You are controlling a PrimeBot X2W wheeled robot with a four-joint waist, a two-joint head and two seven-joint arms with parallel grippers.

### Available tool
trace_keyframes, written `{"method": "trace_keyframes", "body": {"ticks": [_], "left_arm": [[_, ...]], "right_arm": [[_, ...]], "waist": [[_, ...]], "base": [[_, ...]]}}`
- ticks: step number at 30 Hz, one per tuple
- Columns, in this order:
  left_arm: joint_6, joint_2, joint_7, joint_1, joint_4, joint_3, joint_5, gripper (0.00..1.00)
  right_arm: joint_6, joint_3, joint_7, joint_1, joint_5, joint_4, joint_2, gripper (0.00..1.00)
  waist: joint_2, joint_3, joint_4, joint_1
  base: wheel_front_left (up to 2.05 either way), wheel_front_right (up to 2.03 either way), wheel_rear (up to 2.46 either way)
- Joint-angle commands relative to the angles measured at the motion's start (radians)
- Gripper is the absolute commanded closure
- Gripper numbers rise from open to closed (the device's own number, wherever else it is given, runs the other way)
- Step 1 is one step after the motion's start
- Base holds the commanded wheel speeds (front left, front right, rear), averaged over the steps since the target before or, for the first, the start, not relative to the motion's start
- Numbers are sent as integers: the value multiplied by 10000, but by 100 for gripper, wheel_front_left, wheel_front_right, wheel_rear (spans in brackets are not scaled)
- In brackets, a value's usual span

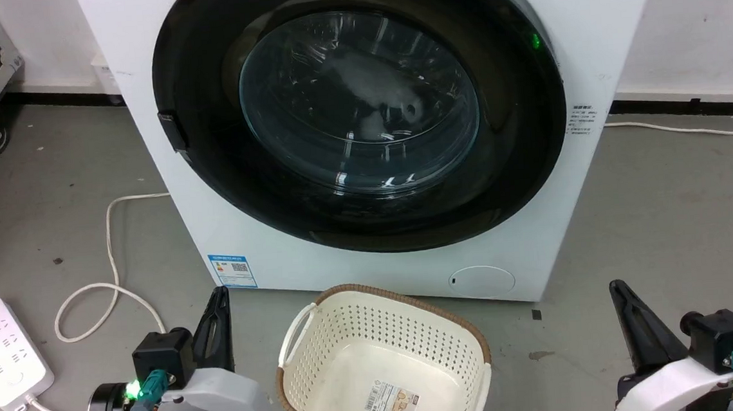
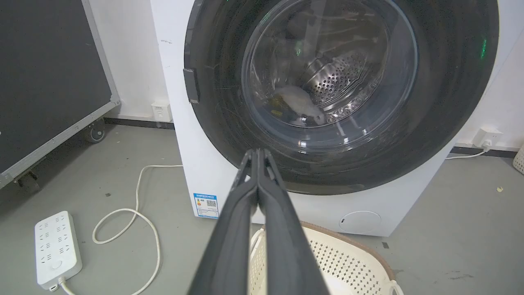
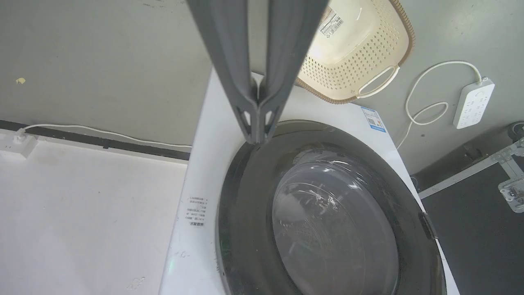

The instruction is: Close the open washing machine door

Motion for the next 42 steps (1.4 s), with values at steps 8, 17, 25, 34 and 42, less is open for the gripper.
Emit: {"method": "trace_keyframes", "body": {"ticks": [8, 17, 25, 34, 42], "left_arm": [[-56, -91, 132, 227, -208, 150, 250, 100], [-92, -167, 246, 324, -377, 261, 447, 100], [-124, -234, 348, 410, -527, 360, 623, 100], [-160, -309, 462, 507, -696, 471, 820, 100], [-192, -376, 563, 593, -846, 569, 996, 100]], "right_arm": [[-4, 77, 86, -8, -134, -144, 12, 100], [-5, 140, 175, -10, -192, -224, 14, 100], [-5, 195, 254, -11, -244, -296, 15, 100], [-6, 257, 343, -13, -301, -376, 17, 100], [-6, 313, 422, -14, -353, -448, 19, 100]], "waist": [[0, 14, 45, 0], [0, 31, 96, 0], [0, 46, 142, 0], [0, 62, 193, 0], [0, 77, 239, 0]], "base": [[0, 0, 0], [0, 0, 0], [0, 0, 0], [0, 0, 0], [0, 0, 0]]}}
